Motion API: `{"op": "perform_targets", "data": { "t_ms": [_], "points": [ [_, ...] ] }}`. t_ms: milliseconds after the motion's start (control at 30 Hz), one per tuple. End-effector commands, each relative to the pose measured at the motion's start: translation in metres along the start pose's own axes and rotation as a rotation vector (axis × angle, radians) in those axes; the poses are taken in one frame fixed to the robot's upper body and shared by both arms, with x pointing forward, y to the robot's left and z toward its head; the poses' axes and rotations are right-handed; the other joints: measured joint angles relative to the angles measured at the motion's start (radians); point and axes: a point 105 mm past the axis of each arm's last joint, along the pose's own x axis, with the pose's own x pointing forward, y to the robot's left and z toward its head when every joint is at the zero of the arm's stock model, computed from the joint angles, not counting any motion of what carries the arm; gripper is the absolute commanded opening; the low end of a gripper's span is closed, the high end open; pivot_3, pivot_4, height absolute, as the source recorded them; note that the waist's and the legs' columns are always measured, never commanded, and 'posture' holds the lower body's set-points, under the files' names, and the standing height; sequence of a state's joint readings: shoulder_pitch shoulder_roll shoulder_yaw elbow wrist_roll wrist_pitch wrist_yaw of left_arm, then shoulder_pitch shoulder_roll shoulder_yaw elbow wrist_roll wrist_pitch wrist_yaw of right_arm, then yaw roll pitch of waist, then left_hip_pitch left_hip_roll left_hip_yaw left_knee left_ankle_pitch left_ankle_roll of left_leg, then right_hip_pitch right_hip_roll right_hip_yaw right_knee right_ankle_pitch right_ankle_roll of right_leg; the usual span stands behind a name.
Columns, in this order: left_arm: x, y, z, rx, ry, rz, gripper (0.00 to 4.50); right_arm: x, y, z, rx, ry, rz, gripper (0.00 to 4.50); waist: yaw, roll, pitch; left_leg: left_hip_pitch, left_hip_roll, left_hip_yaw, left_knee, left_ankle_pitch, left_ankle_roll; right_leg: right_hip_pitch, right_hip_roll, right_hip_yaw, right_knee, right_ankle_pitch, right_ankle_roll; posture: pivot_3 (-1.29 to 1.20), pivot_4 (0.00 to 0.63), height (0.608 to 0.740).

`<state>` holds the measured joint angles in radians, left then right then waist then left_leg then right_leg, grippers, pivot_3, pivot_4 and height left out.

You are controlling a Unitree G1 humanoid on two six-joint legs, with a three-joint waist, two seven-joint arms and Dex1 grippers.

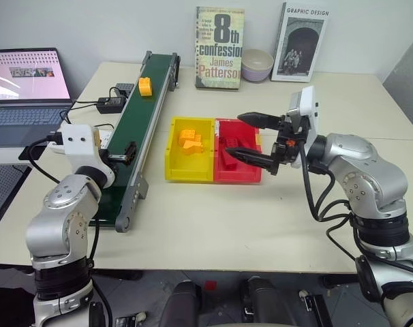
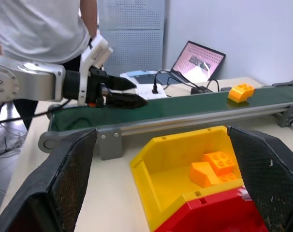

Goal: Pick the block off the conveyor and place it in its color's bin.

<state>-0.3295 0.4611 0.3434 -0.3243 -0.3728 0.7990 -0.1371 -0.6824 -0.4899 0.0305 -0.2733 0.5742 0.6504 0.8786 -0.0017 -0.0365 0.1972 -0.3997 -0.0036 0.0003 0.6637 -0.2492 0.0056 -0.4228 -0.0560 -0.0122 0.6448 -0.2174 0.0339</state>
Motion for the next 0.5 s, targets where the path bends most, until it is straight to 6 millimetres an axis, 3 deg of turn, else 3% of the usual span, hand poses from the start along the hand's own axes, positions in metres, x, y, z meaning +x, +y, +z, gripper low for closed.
{"op": "perform_targets", "data": {
  "t_ms": [33, 500],
  "points": [
    [0.003, -0.005, 0.021, 0.017, -0.075, 0.0, 4.48, -0.001, 0.006, 0.014, -0.049, -0.037, 0.023, 4.5, 0.0, 0.0, 0.0, 0.0, 0.0, 0.0, 0.0, 0.0, 0.0, 0.0, 0.0, 0.0, 0.0, 0.0, 0.0, 0.0, 0.15, 0.74],
    [0.009, -0.005, 0.02, 0.031, -0.063, 0.013, 4.48, -0.002, 0.016, 0.018, -0.055, -0.042, 0.062, 4.5, 0.0, 0.0, 0.0, 0.0, 0.0, 0.0, 0.0, 0.0, 0.0, 0.0, 0.0, 0.0, 0.0, 0.0, 0.0, 0.0, 0.15, 0.74]
  ]
}}
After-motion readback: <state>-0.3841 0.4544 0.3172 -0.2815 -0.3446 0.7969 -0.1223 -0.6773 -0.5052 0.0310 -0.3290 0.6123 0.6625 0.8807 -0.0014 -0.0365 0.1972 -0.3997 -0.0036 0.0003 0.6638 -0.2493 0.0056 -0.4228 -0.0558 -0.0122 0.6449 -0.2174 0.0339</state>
